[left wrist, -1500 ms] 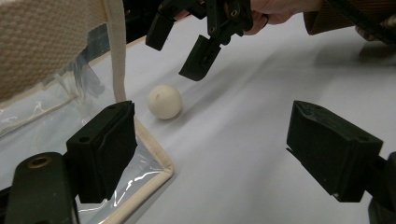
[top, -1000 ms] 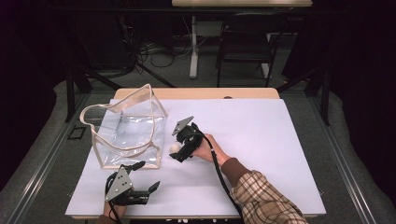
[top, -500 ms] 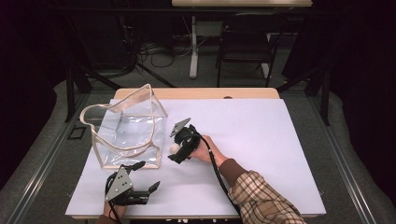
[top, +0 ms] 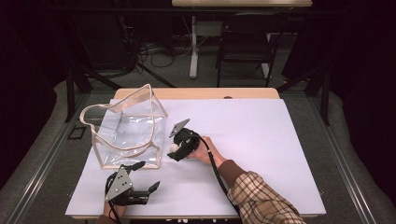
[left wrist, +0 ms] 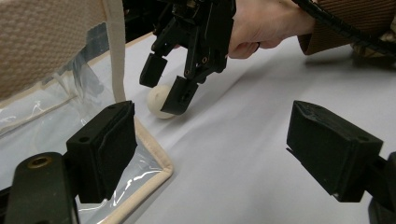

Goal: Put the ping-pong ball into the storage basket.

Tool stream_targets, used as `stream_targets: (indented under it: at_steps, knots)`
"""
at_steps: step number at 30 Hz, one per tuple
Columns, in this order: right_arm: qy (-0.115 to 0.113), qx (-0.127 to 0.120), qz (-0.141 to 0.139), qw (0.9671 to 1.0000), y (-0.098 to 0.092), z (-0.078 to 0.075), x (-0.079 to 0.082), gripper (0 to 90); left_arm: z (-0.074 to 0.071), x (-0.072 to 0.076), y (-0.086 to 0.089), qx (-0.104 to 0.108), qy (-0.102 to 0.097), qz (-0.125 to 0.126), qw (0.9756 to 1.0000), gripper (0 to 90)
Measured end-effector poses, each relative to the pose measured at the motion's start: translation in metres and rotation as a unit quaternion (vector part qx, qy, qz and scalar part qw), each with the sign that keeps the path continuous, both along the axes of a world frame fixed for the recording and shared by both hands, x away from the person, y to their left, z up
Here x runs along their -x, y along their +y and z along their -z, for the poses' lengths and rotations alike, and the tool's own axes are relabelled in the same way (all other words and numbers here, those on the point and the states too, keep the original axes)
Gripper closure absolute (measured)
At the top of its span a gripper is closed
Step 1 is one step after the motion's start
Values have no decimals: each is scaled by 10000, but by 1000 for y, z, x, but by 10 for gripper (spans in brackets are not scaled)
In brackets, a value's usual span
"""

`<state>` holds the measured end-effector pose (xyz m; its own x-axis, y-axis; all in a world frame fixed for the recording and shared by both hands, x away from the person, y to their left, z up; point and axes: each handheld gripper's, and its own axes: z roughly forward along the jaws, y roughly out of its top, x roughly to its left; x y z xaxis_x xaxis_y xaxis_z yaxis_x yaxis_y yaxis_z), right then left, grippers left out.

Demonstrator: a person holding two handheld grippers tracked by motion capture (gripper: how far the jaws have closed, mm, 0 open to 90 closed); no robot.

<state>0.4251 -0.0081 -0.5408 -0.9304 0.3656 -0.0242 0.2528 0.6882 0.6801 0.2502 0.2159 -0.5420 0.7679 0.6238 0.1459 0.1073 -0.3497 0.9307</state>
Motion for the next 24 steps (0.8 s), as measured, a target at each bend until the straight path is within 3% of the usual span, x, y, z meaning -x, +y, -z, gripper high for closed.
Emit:
stream_targets:
  at_steps: [13, 24]
  knots:
    - [-38, 225, -97, 9997, 2, 3, 1, 426, 0, 0, 0, -1, 5, -2, 10000, 162]
    - [-20, 359, -61, 9993, 2, 6, 0, 502, 0, 0, 0, 0, 5, -6, 10000, 162]
